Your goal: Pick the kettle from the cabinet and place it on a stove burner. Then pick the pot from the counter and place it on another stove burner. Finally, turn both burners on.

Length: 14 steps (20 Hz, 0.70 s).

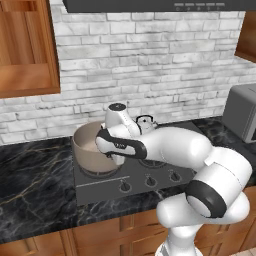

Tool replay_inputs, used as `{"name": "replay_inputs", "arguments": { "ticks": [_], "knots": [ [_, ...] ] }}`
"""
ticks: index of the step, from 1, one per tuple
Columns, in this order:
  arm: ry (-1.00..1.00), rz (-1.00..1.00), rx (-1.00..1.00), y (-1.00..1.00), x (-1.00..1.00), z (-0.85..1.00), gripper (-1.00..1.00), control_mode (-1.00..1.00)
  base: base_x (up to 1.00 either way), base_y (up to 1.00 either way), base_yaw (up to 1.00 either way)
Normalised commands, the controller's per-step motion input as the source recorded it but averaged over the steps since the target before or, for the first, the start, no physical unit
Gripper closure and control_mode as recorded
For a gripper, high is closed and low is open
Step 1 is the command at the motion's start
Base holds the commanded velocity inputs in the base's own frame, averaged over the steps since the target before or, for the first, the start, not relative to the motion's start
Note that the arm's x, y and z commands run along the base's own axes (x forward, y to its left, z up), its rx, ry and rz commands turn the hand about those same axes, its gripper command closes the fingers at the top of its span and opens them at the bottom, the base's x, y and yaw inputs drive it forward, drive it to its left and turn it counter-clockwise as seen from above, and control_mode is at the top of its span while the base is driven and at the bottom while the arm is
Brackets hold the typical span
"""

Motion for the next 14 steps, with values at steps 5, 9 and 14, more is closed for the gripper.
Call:
{"name": "replay_inputs", "arguments": {
  "ticks": [5,9,14],
  "knots": [
    [0.0,0.0,-0.02,0.0,0.01,-0.12,1.0,-1.0,0.0,0.0,0.0],
    [0.0,0.0,0.0,0.03,0.0,-0.05,-1.0,-1.0,0.0,0.0,0.0],
    [0.0,0.0,0.0,0.02,0.0,0.0,-1.0,-1.0,0.0,0.0,0.0]
  ]
}}
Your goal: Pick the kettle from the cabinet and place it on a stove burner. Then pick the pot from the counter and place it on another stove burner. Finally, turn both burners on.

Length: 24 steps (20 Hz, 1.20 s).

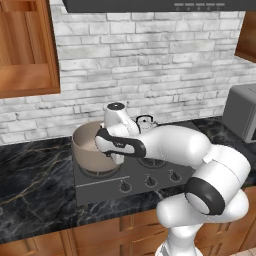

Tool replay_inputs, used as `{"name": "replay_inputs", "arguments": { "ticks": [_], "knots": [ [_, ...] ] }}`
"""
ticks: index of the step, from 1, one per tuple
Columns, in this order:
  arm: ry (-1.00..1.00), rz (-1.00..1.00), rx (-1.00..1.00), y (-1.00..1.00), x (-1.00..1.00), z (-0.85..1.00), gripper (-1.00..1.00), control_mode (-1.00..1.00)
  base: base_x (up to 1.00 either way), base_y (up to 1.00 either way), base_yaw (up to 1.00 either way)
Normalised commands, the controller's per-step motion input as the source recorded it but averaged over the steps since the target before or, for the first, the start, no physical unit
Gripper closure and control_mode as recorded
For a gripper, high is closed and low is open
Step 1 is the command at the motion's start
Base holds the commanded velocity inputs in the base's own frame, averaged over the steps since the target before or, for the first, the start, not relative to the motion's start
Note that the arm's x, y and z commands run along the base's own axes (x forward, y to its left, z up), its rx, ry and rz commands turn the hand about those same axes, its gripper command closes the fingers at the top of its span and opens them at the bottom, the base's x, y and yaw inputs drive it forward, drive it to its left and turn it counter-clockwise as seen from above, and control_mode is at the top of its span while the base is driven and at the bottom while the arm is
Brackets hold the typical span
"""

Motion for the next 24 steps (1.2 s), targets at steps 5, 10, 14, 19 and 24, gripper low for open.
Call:
{"name": "replay_inputs", "arguments": {
  "ticks": [5,10,14,19,24],
  "knots": [
    [0.0,0.0,0.0,0.0,0.0,0.15,-1.0,-1.0,0.0,0.0,0.0],
    [0.0,0.0,0.0,0.0,-0.02,0.38,-1.0,-1.0,0.0,0.0,0.0],
    [0.0,0.0,0.0,0.0,-0.13,0.27,-1.0,-1.0,0.0,0.0,0.0],
    [0.04,0.01,0.0,-0.07,-0.15,0.19,-1.0,-1.0,0.0,0.0,0.0],
    [0.05,0.04,-0.01,-0.1,-0.1,0.33,-1.0,-1.0,0.0,0.0,0.0]
  ]
}}
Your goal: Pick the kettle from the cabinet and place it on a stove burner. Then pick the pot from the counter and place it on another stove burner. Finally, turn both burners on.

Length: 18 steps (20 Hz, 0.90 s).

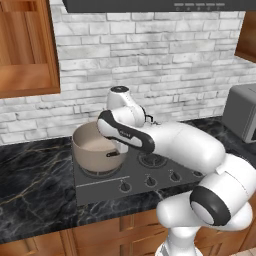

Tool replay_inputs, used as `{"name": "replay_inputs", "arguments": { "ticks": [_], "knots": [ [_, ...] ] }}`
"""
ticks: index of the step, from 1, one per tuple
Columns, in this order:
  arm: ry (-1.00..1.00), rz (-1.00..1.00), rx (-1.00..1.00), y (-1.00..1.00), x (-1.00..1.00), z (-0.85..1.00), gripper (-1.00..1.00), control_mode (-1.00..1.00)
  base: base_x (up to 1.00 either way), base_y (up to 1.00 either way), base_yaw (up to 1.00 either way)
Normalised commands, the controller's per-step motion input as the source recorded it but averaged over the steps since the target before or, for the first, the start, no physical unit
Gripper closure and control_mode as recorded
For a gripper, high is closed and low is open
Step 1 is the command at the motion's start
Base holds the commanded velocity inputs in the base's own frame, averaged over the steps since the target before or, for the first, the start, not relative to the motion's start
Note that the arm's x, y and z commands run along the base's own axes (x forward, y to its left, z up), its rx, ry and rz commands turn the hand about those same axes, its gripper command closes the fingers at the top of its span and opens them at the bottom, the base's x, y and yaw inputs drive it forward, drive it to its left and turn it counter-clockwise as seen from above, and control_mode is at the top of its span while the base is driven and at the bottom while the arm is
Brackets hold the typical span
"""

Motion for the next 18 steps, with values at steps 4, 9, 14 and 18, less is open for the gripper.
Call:
{"name": "replay_inputs", "arguments": {
  "ticks": [4,9,14,18],
  "knots": [
    [0.06,0.11,-0.03,-0.1,-0.08,0.31,-1.0,-1.0,0.0,0.0,0.0],
    [0.05,0.16,-0.05,-0.11,-0.08,0.24,-1.0,-1.0,0.0,0.0,0.0],
    [0.04,0.18,-0.05,-0.1,-0.28,0.16,-1.0,-1.0,0.0,0.0,0.0],
    [0.01,0.18,-0.05,-0.09,-0.39,0.1,-1.0,-1.0,0.0,0.0,0.0]
  ]
}}
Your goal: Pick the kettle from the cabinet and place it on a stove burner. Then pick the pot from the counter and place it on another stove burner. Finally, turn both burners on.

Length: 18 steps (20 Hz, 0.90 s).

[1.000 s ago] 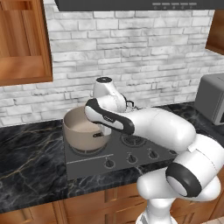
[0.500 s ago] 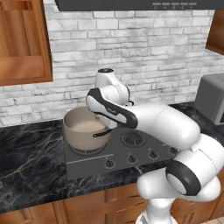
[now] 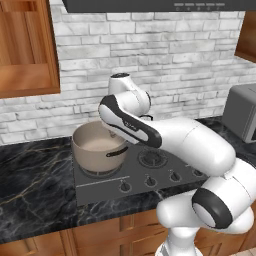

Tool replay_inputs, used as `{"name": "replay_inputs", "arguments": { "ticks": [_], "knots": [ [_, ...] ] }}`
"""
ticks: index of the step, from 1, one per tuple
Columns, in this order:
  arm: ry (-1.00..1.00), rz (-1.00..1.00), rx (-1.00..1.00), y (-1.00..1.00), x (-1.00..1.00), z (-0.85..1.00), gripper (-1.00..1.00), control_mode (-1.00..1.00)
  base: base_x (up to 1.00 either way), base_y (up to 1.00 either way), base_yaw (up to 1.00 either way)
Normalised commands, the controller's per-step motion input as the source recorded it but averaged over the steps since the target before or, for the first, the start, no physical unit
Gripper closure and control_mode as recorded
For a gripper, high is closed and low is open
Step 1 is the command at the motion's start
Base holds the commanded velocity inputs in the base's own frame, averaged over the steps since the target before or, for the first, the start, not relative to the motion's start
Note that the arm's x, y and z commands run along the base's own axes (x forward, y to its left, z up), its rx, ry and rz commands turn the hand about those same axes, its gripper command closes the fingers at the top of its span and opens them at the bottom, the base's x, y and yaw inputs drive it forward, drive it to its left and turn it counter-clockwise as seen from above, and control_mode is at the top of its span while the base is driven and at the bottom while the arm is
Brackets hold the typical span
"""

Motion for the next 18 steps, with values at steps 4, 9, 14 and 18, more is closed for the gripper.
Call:
{"name": "replay_inputs", "arguments": {
  "ticks": [4,9,14,18],
  "knots": [
    [0.01,0.19,-0.03,-0.12,-0.35,0.12,-1.0,-1.0,0.0,0.0,0.0],
    [0.03,0.23,0.0,-0.19,-0.18,0.11,-1.0,-1.0,0.0,0.0,0.0],
    [0.06,0.28,0.0,-0.2,-0.09,0.0,-1.0,-1.0,0.0,0.0,0.0],
    [0.06,0.29,0.0,-0.12,-0.18,-0.07,-1.0,-1.0,0.0,0.0,0.0]
  ]
}}
